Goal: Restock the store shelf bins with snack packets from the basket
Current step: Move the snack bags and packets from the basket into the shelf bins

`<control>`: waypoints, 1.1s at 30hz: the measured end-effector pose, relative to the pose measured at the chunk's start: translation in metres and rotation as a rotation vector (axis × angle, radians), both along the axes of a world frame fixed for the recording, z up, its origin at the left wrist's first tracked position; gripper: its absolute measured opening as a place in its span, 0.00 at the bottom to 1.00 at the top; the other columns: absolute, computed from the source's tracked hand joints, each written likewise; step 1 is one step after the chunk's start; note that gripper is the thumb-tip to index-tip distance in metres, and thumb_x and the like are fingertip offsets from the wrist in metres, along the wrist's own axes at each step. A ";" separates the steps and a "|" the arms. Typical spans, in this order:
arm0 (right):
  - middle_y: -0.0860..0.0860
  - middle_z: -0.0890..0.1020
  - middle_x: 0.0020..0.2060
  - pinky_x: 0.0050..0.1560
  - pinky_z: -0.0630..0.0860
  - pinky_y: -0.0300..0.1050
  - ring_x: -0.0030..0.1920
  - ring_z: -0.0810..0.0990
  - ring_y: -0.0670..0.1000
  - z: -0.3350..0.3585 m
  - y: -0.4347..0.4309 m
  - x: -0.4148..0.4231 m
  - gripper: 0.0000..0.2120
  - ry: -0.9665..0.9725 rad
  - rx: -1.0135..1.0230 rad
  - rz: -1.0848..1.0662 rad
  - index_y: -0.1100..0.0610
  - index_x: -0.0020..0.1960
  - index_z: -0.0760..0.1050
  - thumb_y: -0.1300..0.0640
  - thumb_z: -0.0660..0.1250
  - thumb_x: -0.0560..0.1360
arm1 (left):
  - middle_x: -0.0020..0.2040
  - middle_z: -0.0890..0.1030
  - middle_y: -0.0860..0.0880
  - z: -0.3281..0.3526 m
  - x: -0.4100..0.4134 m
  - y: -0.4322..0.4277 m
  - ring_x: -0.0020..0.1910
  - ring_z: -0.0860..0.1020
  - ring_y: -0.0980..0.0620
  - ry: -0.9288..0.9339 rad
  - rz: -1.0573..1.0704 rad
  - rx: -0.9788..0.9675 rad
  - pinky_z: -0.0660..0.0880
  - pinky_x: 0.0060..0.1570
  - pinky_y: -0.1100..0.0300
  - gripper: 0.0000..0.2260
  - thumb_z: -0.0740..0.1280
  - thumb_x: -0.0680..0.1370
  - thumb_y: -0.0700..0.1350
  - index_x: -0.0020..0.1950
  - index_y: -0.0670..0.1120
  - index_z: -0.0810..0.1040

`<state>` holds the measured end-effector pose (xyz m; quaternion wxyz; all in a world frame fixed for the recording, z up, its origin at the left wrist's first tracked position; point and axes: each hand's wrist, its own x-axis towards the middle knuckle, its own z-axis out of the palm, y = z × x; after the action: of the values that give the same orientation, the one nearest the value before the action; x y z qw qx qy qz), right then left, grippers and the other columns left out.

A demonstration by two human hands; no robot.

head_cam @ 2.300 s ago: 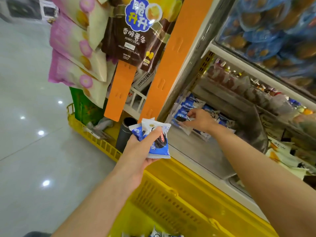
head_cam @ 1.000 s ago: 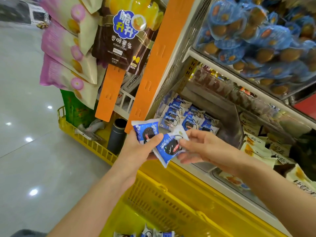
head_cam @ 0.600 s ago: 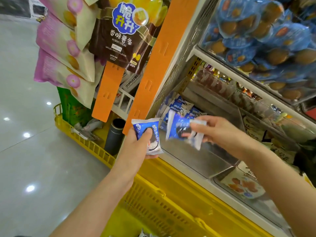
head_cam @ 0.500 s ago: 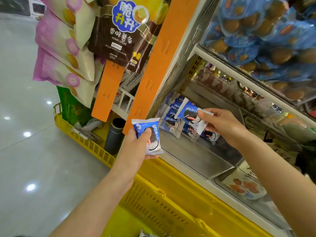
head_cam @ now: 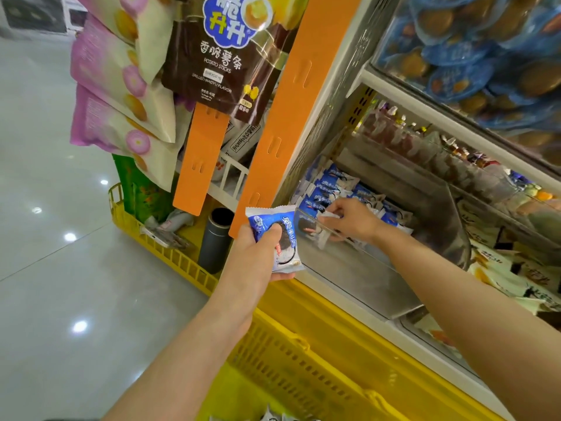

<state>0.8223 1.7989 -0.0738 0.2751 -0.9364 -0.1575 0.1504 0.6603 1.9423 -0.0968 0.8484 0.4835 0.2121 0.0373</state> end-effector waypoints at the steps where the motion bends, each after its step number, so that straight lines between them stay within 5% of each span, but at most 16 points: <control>1: 0.50 0.75 0.40 0.28 0.73 0.29 0.37 0.76 0.45 0.001 -0.001 0.000 0.10 0.011 -0.031 0.007 0.61 0.52 0.71 0.55 0.66 0.76 | 0.43 0.74 0.49 0.002 0.000 -0.001 0.38 0.78 0.50 0.003 -0.002 -0.012 0.79 0.32 0.56 0.10 0.62 0.78 0.43 0.58 0.48 0.66; 5: 0.50 0.75 0.49 0.49 0.73 0.43 0.52 0.75 0.51 0.012 -0.007 -0.010 0.17 -0.139 -0.032 -0.096 0.58 0.60 0.70 0.49 0.64 0.77 | 0.47 0.75 0.42 0.009 -0.004 -0.009 0.41 0.79 0.45 0.021 -0.021 -0.090 0.78 0.47 0.44 0.10 0.62 0.77 0.36 0.57 0.43 0.66; 8: 0.49 0.78 0.48 0.45 0.74 0.41 0.47 0.77 0.48 0.029 -0.011 -0.040 0.08 -0.331 0.248 -0.159 0.54 0.53 0.72 0.50 0.62 0.78 | 0.52 0.76 0.40 0.012 -0.011 -0.018 0.44 0.80 0.44 0.008 -0.091 -0.042 0.78 0.49 0.44 0.12 0.63 0.77 0.35 0.58 0.43 0.67; 11: 0.47 0.80 0.45 0.41 0.77 0.38 0.38 0.79 0.40 0.043 -0.018 -0.084 0.08 -0.254 0.337 -0.011 0.52 0.52 0.73 0.49 0.58 0.79 | 0.52 0.78 0.43 0.015 -0.023 -0.025 0.45 0.82 0.48 -0.055 -0.220 0.083 0.81 0.41 0.55 0.13 0.66 0.76 0.38 0.60 0.46 0.72; 15: 0.46 0.81 0.50 0.51 0.76 0.37 0.48 0.79 0.41 0.053 -0.035 -0.132 0.10 -0.172 0.185 0.184 0.53 0.57 0.76 0.51 0.61 0.78 | 0.51 0.80 0.48 0.018 -0.041 -0.033 0.49 0.80 0.52 -0.140 -0.300 0.350 0.77 0.41 0.62 0.13 0.68 0.75 0.44 0.58 0.51 0.75; 19: 0.51 0.79 0.52 0.42 0.80 0.37 0.42 0.81 0.43 0.050 -0.048 -0.159 0.16 0.080 0.422 0.036 0.57 0.61 0.72 0.58 0.67 0.75 | 0.52 0.81 0.47 0.020 -0.049 -0.044 0.49 0.81 0.53 -0.176 -0.172 0.231 0.78 0.44 0.60 0.14 0.68 0.74 0.45 0.58 0.46 0.74; 22: 0.50 0.82 0.49 0.42 0.77 0.33 0.44 0.81 0.43 0.044 -0.055 -0.174 0.09 0.090 0.463 0.033 0.49 0.53 0.75 0.56 0.68 0.74 | 0.51 0.81 0.46 0.020 -0.053 -0.055 0.47 0.82 0.54 -0.187 -0.159 0.170 0.78 0.43 0.60 0.13 0.69 0.74 0.45 0.56 0.45 0.73; 25: 0.48 0.83 0.47 0.45 0.76 0.31 0.46 0.81 0.42 0.043 -0.062 -0.181 0.08 -0.002 0.493 0.034 0.48 0.52 0.77 0.57 0.69 0.74 | 0.49 0.80 0.47 0.019 -0.053 -0.063 0.47 0.81 0.54 -0.227 -0.156 0.350 0.79 0.44 0.57 0.06 0.69 0.74 0.46 0.49 0.48 0.74; 28: 0.43 0.84 0.43 0.43 0.74 0.30 0.43 0.81 0.39 0.050 -0.069 -0.173 0.07 -0.077 0.569 -0.025 0.48 0.50 0.78 0.57 0.69 0.74 | 0.45 0.79 0.57 0.023 -0.046 -0.065 0.45 0.78 0.63 -0.336 -0.151 0.648 0.73 0.44 0.65 0.03 0.67 0.75 0.49 0.46 0.55 0.74; 30: 0.43 0.83 0.43 0.43 0.74 0.30 0.44 0.81 0.40 0.058 -0.076 -0.158 0.07 -0.206 0.543 -0.101 0.47 0.50 0.76 0.55 0.69 0.73 | 0.46 0.78 0.59 0.028 -0.033 -0.062 0.47 0.76 0.64 -0.418 -0.116 0.788 0.69 0.46 0.70 0.05 0.67 0.75 0.46 0.47 0.55 0.73; 33: 0.44 0.80 0.43 0.40 0.74 0.32 0.44 0.80 0.44 0.072 -0.084 -0.118 0.13 -0.376 0.411 -0.218 0.53 0.55 0.72 0.53 0.70 0.73 | 0.54 0.77 0.55 0.034 -0.007 -0.056 0.55 0.74 0.58 -0.485 -0.069 1.083 0.68 0.54 0.64 0.08 0.65 0.77 0.45 0.55 0.52 0.72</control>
<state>0.7041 1.7149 -0.0023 0.4396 -0.8839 -0.1314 -0.0910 0.6537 1.8860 -0.0631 0.5057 0.8320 -0.0528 0.2218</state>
